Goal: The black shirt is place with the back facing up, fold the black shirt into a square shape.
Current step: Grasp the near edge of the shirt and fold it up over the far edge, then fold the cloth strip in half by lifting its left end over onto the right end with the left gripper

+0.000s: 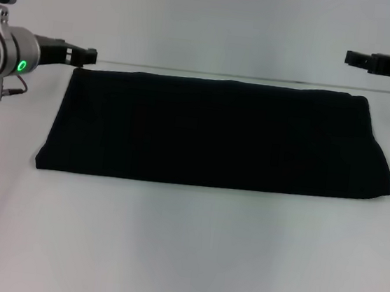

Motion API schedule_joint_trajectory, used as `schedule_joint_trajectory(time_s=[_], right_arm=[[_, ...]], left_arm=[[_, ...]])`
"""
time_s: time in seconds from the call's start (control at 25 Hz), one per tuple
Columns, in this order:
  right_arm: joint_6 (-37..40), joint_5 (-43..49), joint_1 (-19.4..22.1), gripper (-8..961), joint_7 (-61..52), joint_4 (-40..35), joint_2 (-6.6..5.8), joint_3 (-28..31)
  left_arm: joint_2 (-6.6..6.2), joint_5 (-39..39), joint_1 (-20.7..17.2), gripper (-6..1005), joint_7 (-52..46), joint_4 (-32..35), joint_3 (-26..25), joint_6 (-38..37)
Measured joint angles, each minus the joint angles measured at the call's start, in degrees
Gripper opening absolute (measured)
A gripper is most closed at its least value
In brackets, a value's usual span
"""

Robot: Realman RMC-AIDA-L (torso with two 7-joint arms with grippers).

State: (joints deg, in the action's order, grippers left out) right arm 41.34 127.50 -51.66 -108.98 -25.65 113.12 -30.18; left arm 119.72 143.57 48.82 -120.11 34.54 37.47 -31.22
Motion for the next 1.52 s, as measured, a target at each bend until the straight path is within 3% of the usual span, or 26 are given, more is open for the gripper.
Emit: schedule_joint_trajectory(time_s=[0.24, 0.4, 0.56, 0.92, 1.16, 1.32, 1.52], right_arm=[[13.0, -2.5, 4.2, 714, -1.2, -4.9, -0.09, 0.3], [19.2, -3.6, 6.6, 713, -1.2, -6.8, -0.11, 0.0], [23.9, -3.4, 7.9, 711, -1.3, -7.1, -1.05, -0.1], [33.4, -2.6, 12.4, 709, -5.8, -7.1, -4.73, -0.1], [36.6, -2.0, 14.6, 707, -6.5, -7.5, -5.13, -0.2], [36.7, -1.1, 15.4, 706, -6.5, -7.5, -5.13, -0.1], [36.3, -1.0, 15.8, 705, -6.6, -7.5, -5.05, 0.4]], left_arm=[[2.20, 0.0, -4.3, 683, -1.1, 9.1, 0.2, -12.9], [3.61, -0.1, -7.2, 940, -1.2, 15.0, 0.2, -19.3], [3.34, 0.1, -9.4, 943, -3.9, 17.5, 0.2, -24.7], [1.43, 0.4, -16.6, 948, -11.1, 23.1, -0.3, -35.5], [0.98, 0.4, -18.8, 949, -12.4, 23.4, -1.3, -38.9], [1.16, 0.5, -18.3, 948, -12.0, 21.8, -0.8, -38.5], [0.51, 1.0, -16.8, 948, -12.0, 18.6, -0.6, -37.2]])
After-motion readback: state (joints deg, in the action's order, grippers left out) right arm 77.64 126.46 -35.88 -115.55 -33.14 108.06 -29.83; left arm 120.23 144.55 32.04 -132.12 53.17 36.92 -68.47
